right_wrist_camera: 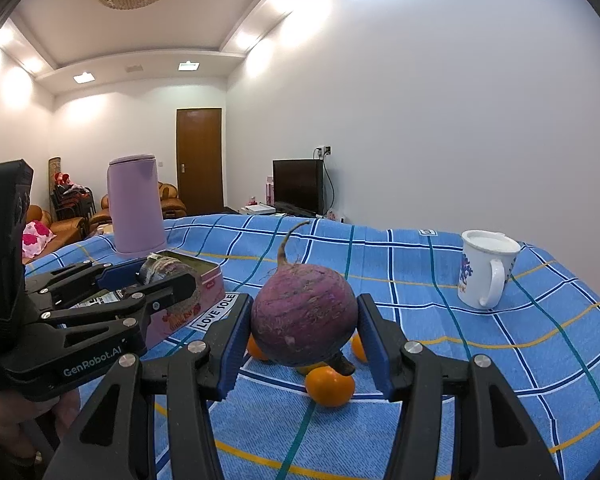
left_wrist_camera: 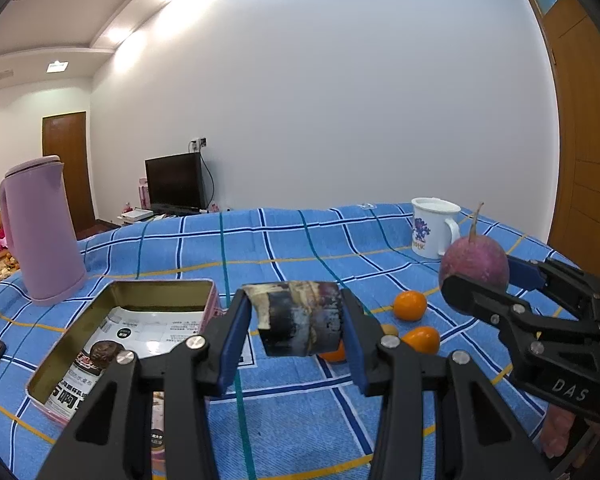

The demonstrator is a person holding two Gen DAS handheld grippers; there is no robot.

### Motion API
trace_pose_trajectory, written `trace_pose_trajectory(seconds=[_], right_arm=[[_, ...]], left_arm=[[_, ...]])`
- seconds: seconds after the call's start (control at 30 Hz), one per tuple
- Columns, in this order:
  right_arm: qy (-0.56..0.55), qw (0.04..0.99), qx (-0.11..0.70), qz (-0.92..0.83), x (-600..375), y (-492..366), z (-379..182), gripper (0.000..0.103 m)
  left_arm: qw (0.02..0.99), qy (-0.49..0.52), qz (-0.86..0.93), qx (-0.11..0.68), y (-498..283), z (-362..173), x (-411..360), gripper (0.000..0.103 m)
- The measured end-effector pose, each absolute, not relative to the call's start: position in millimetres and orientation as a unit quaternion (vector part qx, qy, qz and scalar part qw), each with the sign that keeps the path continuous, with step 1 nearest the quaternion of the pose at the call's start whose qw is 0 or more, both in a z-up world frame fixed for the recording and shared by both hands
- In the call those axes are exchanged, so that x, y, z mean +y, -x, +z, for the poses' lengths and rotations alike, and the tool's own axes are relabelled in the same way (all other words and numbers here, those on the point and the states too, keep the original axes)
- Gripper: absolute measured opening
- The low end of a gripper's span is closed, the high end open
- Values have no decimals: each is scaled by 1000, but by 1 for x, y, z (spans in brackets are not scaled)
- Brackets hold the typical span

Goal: Organize fruits
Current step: 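Lift the wrapped cylinder with the left tool while the right tool lifts the beet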

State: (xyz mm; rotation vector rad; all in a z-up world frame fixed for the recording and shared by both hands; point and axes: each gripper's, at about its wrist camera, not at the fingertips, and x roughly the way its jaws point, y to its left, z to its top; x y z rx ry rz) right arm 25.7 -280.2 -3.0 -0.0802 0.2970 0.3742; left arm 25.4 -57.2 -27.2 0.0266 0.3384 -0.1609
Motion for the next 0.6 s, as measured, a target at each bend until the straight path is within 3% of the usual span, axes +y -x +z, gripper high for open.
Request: trace_pose_trajectory(seconds=[0.6], right_arm=[[39, 973, 130, 188, -281, -18, -2, 54]], left_arm=[[987, -20, -73, 140, -13, -24, -58, 46]])
